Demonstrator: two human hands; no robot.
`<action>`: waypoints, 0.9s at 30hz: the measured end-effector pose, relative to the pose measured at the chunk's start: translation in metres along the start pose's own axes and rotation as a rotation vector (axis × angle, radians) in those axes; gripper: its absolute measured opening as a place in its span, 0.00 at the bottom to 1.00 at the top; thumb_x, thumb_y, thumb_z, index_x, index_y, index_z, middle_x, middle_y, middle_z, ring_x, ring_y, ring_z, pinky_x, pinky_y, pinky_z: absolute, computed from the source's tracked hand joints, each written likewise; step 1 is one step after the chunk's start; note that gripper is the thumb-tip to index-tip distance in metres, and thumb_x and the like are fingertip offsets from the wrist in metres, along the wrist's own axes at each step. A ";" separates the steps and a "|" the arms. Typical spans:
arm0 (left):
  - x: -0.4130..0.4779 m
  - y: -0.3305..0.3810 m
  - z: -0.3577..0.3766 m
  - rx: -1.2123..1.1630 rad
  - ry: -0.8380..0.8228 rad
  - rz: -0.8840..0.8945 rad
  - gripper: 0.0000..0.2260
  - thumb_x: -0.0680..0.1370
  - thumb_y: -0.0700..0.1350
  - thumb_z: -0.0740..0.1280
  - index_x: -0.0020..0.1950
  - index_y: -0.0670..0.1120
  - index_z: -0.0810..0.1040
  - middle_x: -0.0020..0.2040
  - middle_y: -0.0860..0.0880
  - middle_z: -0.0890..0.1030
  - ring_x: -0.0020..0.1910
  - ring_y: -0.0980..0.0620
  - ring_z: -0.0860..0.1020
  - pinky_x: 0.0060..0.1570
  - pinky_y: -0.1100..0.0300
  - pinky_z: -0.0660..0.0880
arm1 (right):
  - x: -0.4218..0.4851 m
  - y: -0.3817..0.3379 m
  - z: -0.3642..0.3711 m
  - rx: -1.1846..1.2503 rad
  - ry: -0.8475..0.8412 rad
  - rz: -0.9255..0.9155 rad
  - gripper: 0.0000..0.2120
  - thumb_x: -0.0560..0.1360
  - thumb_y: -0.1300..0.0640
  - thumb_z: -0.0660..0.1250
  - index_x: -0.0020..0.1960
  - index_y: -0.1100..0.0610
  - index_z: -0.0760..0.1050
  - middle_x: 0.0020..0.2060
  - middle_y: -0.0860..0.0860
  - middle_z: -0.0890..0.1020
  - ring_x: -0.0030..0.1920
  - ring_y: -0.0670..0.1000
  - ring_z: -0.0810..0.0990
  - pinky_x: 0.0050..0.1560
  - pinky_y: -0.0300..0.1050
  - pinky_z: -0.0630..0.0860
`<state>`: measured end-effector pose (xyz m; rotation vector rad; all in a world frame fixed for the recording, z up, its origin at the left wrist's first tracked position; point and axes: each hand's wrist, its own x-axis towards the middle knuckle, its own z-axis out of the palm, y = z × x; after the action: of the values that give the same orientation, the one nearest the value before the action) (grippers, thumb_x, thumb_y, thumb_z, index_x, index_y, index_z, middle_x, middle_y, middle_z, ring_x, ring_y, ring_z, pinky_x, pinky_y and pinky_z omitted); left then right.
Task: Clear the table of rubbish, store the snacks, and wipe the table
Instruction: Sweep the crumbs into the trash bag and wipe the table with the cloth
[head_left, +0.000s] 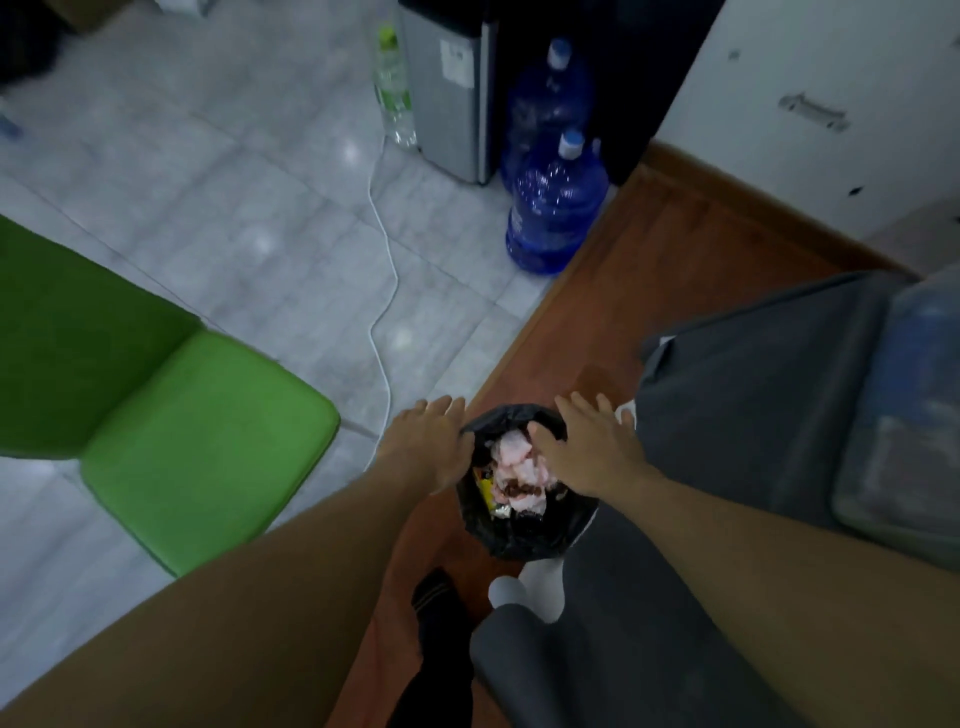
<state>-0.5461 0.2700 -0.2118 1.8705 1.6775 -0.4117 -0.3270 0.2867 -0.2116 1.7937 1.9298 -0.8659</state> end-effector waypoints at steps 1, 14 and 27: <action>-0.010 0.004 -0.013 0.006 0.008 -0.006 0.26 0.83 0.54 0.52 0.79 0.44 0.57 0.77 0.44 0.63 0.74 0.42 0.62 0.72 0.47 0.62 | -0.011 -0.002 -0.013 -0.008 0.020 -0.010 0.37 0.80 0.31 0.45 0.81 0.50 0.51 0.81 0.50 0.52 0.80 0.58 0.47 0.77 0.61 0.42; -0.122 0.065 -0.137 0.035 0.173 -0.030 0.28 0.84 0.56 0.49 0.81 0.45 0.52 0.80 0.45 0.57 0.78 0.44 0.57 0.76 0.48 0.56 | -0.143 -0.005 -0.121 -0.002 0.198 -0.097 0.37 0.79 0.30 0.46 0.81 0.51 0.55 0.80 0.51 0.56 0.80 0.58 0.47 0.77 0.62 0.40; -0.177 0.119 -0.178 0.133 0.336 0.164 0.27 0.83 0.55 0.50 0.80 0.44 0.54 0.79 0.45 0.59 0.76 0.44 0.60 0.74 0.47 0.60 | -0.234 0.018 -0.159 0.025 0.418 -0.009 0.37 0.79 0.30 0.44 0.81 0.51 0.55 0.80 0.51 0.55 0.80 0.57 0.47 0.77 0.62 0.39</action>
<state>-0.4851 0.2335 0.0566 2.2565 1.7223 -0.1495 -0.2581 0.2130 0.0532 2.1145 2.1796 -0.5487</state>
